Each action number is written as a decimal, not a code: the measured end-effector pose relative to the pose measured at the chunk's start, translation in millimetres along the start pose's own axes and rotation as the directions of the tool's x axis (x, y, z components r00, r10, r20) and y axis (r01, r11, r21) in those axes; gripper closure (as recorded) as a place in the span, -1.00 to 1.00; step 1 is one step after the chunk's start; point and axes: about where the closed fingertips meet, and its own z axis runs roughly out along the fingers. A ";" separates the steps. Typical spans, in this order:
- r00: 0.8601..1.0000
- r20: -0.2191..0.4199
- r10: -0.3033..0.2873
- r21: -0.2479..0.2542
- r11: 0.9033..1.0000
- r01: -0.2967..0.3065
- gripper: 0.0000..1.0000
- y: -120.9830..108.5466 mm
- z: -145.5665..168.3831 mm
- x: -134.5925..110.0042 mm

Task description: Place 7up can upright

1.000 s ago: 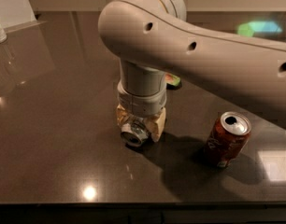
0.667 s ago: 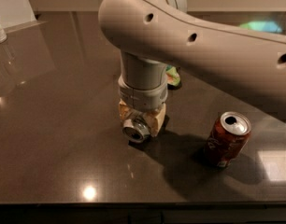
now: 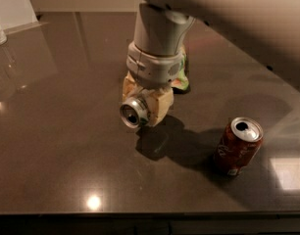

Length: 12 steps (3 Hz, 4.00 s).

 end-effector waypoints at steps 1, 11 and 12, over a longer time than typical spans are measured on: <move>0.960 0.189 0.208 0.044 0.975 -0.220 1.00 -5.8 -26.4 -0.8; 0.183 0.964 0.195 -0.050 0.803 -0.593 0.63 -19.2 -18.4 6.4; 0.174 0.966 0.189 -0.048 0.798 -0.601 0.16 -16.8 -13.3 8.7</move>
Offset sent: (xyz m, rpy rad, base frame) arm 0.0003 0.0007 0.0764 0.5417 0.5629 -0.5861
